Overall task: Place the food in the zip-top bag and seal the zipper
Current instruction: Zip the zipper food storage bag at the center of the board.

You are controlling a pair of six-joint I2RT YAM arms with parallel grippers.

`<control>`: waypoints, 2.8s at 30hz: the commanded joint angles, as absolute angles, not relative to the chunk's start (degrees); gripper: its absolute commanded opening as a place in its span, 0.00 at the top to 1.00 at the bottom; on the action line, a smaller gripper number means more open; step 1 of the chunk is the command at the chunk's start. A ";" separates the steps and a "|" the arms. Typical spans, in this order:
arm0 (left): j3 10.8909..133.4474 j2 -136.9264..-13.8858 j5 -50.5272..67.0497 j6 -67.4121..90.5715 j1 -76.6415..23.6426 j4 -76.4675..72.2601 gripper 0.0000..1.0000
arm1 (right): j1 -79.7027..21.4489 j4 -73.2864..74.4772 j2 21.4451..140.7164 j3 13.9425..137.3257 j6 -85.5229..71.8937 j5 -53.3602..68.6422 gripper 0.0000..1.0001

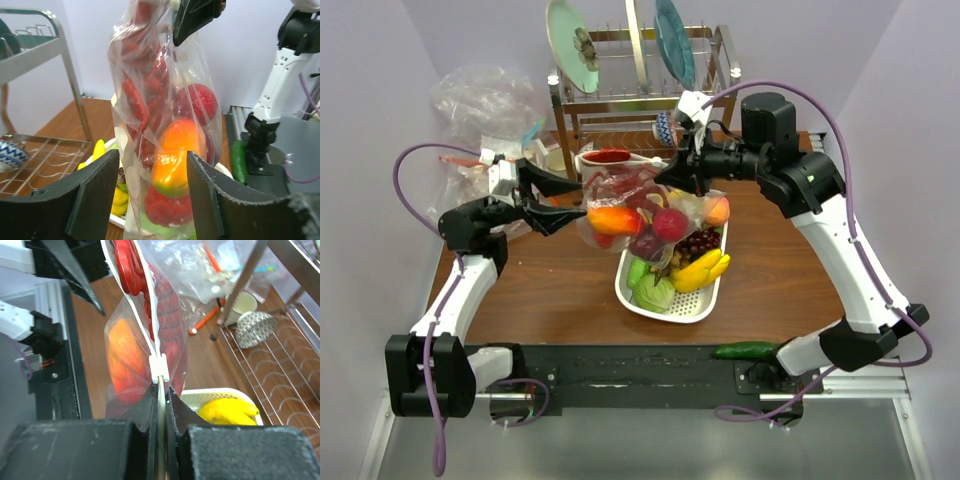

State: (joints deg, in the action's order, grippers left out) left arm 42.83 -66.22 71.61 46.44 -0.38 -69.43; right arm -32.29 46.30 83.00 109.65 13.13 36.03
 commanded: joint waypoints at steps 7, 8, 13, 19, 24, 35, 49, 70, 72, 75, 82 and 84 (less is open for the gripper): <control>45.79 -66.80 74.44 59.24 0.00 -95.01 0.41 | -32.08 42.36 79.72 108.37 13.45 43.94 1.00; 45.97 -66.71 74.36 59.24 0.00 -95.01 0.41 | -32.08 42.36 79.63 108.11 13.62 44.21 1.00; 47.02 -66.45 74.18 60.20 0.00 -95.01 0.40 | -32.17 41.92 79.36 106.09 13.80 44.73 1.00; 48.69 -66.45 73.83 60.91 0.00 -94.92 0.40 | -32.08 42.01 79.54 105.12 13.97 45.61 1.00; 49.65 -67.23 73.39 61.08 0.00 -94.66 0.49 | -32.17 41.75 79.63 104.77 13.71 46.41 1.00; 50.71 -67.59 73.39 60.73 0.00 -94.31 0.50 | -32.08 42.19 80.07 104.15 13.71 46.58 1.00; 54.14 -67.32 72.16 60.82 2.11 -92.81 0.49 | -32.08 42.98 80.86 102.66 13.71 46.67 1.00; 53.62 -67.32 72.07 60.03 2.11 -92.11 0.50 | -32.08 40.87 80.95 101.86 12.39 47.02 1.00; 53.53 -67.59 72.07 59.94 2.02 -92.20 0.55 | -32.17 41.31 81.30 102.22 12.48 47.02 1.00; 53.96 -68.29 72.16 60.29 2.11 -92.72 0.59 | -32.08 41.22 81.30 102.04 12.57 46.93 1.00; 54.58 -69.26 72.16 64.86 2.02 -98.43 0.55 | -32.08 41.57 82.26 102.57 12.57 46.85 1.00; 54.67 -69.35 71.98 65.74 2.11 -99.49 0.55 | -32.08 41.66 82.53 102.66 12.66 46.93 1.00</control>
State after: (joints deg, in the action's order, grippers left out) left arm 52.40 -69.30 73.01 62.57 1.56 -74.59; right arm -32.21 44.95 82.26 100.64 13.30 44.64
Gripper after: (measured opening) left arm 0.447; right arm 0.044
